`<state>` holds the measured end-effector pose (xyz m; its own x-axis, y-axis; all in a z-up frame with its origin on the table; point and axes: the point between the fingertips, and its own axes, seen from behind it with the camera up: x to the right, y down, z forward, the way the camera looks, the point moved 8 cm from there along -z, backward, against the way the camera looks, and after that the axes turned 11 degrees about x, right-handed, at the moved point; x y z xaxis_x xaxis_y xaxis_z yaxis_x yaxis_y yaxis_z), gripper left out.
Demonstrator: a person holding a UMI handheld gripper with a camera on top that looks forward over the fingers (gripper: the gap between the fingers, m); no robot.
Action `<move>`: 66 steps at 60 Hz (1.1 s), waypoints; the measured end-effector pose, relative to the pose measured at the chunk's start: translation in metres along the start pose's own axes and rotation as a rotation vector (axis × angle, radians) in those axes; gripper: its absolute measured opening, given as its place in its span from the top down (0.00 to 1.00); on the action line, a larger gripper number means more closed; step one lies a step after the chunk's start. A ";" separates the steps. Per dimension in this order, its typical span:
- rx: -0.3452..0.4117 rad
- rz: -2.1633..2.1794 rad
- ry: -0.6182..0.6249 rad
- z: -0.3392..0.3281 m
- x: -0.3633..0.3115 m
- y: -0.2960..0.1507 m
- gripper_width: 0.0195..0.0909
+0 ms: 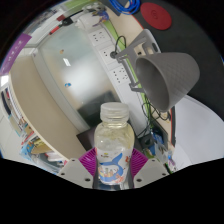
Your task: Pour water
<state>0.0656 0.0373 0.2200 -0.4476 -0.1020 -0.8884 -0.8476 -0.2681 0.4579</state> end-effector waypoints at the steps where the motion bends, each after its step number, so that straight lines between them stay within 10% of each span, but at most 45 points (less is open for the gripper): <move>1: 0.003 0.022 -0.001 0.000 0.000 -0.002 0.70; 28: -0.063 -0.431 0.149 -0.006 0.008 0.000 0.70; 53: 0.295 -1.847 0.185 -0.035 -0.115 -0.090 0.70; 66: 0.245 -2.021 0.318 -0.040 -0.055 -0.181 0.70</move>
<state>0.2551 0.0529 0.1850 0.9997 -0.0241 0.0052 0.0031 -0.0867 -0.9962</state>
